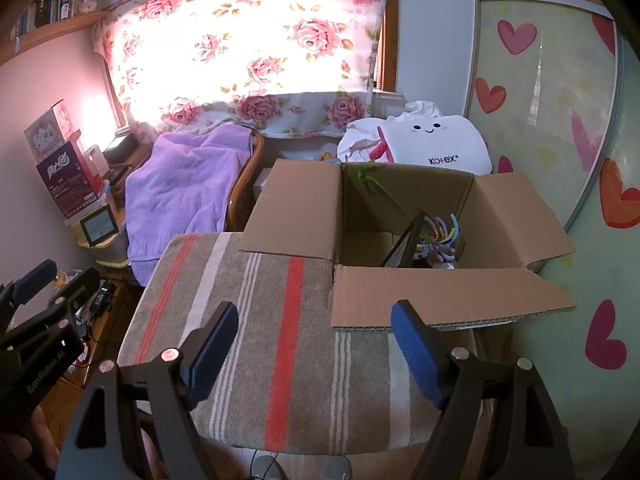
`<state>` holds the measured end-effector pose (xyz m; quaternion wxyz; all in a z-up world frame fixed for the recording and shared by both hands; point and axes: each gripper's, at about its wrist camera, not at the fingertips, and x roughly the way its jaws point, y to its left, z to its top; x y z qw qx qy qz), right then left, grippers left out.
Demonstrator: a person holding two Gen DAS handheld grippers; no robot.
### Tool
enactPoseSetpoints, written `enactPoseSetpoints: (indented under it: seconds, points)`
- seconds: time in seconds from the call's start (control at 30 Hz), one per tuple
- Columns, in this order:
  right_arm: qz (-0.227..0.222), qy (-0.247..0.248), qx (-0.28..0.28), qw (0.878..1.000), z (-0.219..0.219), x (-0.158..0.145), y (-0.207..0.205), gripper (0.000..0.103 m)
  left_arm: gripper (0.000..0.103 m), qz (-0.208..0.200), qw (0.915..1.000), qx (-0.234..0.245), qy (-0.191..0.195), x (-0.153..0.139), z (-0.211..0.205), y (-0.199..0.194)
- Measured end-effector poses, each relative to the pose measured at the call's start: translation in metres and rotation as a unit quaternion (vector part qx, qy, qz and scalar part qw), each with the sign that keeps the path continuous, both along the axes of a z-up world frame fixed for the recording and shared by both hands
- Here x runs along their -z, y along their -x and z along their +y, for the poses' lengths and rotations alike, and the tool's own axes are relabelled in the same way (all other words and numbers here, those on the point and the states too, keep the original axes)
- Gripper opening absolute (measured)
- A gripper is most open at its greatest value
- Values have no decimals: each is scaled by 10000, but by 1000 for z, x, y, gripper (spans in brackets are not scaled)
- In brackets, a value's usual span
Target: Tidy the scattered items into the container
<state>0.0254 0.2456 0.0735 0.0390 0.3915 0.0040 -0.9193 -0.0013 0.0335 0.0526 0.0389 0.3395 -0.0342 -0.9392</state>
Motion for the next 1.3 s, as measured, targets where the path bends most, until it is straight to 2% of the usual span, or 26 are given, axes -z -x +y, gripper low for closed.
enactPoseSetpoints:
  seconds: [1.3]
  points:
    - [-21, -67, 151, 9999, -3, 4, 16, 82, 69, -26, 9999, 47, -116, -3, 0, 10]
